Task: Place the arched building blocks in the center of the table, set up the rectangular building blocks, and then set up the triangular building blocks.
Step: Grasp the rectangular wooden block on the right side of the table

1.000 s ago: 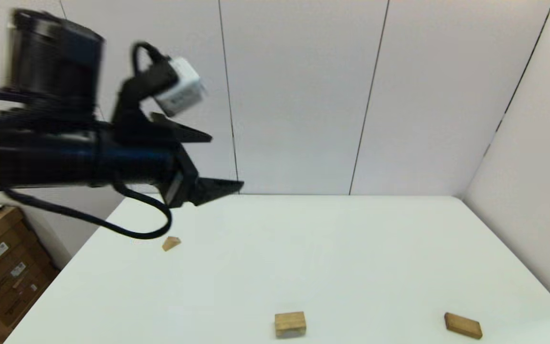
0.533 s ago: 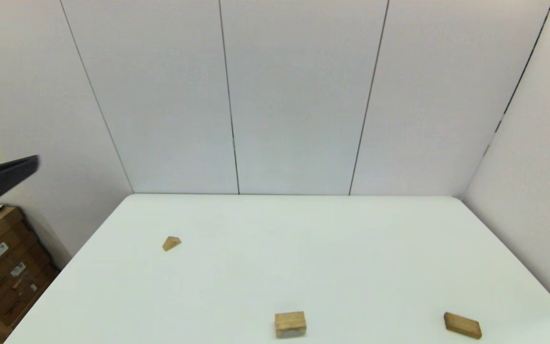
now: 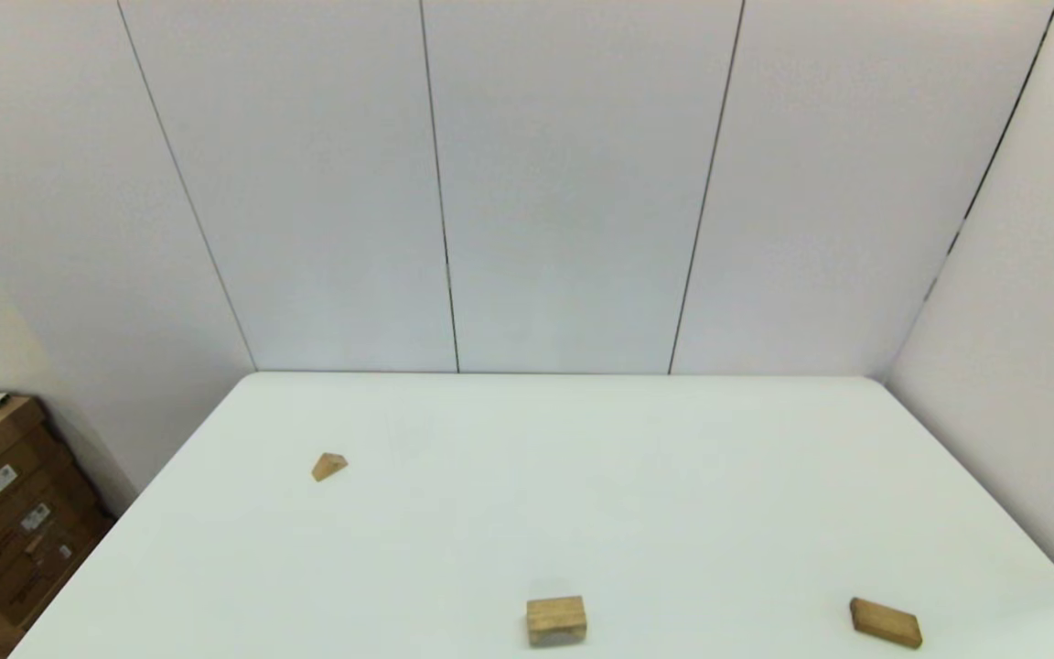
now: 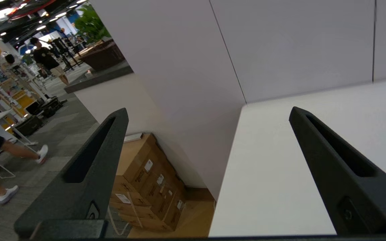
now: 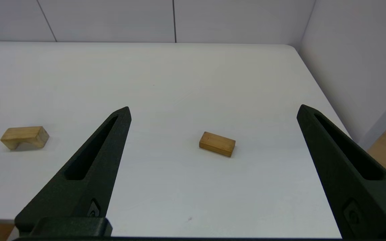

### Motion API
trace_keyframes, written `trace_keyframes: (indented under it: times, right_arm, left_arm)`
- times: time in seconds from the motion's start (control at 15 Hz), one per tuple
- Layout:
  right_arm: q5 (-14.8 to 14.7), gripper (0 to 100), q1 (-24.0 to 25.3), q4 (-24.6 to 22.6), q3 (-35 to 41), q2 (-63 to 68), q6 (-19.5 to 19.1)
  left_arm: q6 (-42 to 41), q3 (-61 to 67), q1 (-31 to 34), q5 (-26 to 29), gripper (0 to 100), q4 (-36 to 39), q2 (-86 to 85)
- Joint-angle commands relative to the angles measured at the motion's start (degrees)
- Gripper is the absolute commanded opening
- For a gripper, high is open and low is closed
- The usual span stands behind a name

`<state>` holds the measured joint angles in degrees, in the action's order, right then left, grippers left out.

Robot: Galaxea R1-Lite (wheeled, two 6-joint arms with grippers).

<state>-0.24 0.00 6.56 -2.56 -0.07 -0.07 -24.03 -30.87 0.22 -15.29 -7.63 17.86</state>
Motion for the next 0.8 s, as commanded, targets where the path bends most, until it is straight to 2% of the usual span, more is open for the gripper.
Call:
trace_keyframes:
  times: [0.07,0.2,0.27,0.47,0.6,0.73,0.8]
  right_arm:
    - [-0.02,100,0.0,0.03,0.01,-0.01,-0.01]
    - [-0.02,100,0.0,0.03,0.01,-0.01,-0.01]
    - [0.07,100,0.0,0.03,0.01,-0.01,-0.01]
    - [-0.02,100,0.0,0.03,0.01,-0.01,-0.01]
    - [-0.02,100,0.0,0.03,0.01,-0.01,-0.01]
    - [-0.02,100,0.0,0.03,0.01,-0.01,-0.19]
    - [0.42,100,0.0,0.03,0.1,-0.01,-1.77]
  left_arm:
    - [0.03,8.98,0.66,2.54,100,0.16,-10.21]
    - [1.0,15.57,0.4,8.87,100,0.16,-14.43]
    - [2.14,18.47,0.4,10.28,100,0.16,-15.49]
    - [6.89,27.53,0.04,11.68,100,3.41,-17.86]
    - [16.29,28.32,0.04,16.52,100,3.94,-17.86]
    - [18.14,29.9,0.04,17.13,100,5.26,-17.86]
    - [18.31,29.99,0.04,17.4,100,5.52,-17.86]
